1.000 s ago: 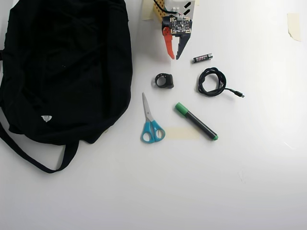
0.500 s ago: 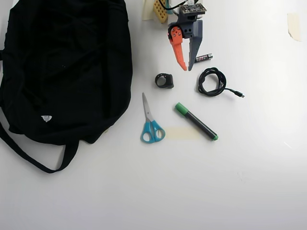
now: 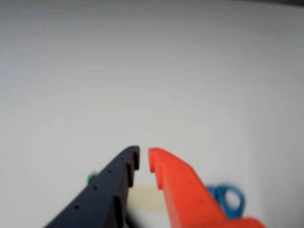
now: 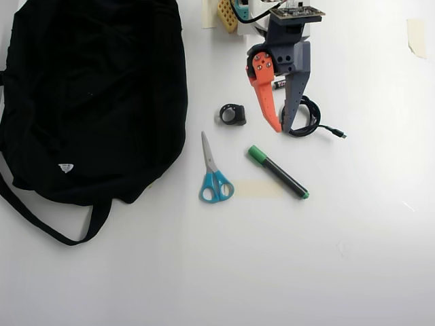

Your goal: Put the green marker into the black bag

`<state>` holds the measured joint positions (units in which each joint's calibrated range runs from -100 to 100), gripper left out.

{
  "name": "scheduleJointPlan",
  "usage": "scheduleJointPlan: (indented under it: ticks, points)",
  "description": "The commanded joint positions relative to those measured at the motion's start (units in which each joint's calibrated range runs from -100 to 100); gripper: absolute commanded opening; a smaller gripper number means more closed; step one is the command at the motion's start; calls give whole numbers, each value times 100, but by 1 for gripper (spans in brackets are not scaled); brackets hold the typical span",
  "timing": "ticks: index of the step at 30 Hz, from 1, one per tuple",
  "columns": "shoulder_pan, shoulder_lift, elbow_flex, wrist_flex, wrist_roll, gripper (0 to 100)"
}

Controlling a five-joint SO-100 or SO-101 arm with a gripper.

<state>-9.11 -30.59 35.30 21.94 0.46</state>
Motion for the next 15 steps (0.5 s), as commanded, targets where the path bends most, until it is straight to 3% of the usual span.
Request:
scheduleJointPlan:
  ticks: [1,6,15]
  points:
    - [58,611,-1221,-110,-4,3]
    - [111,1491,-2299,-316,-10,3]
    - [163,2454,-2712,-1815,22,3]
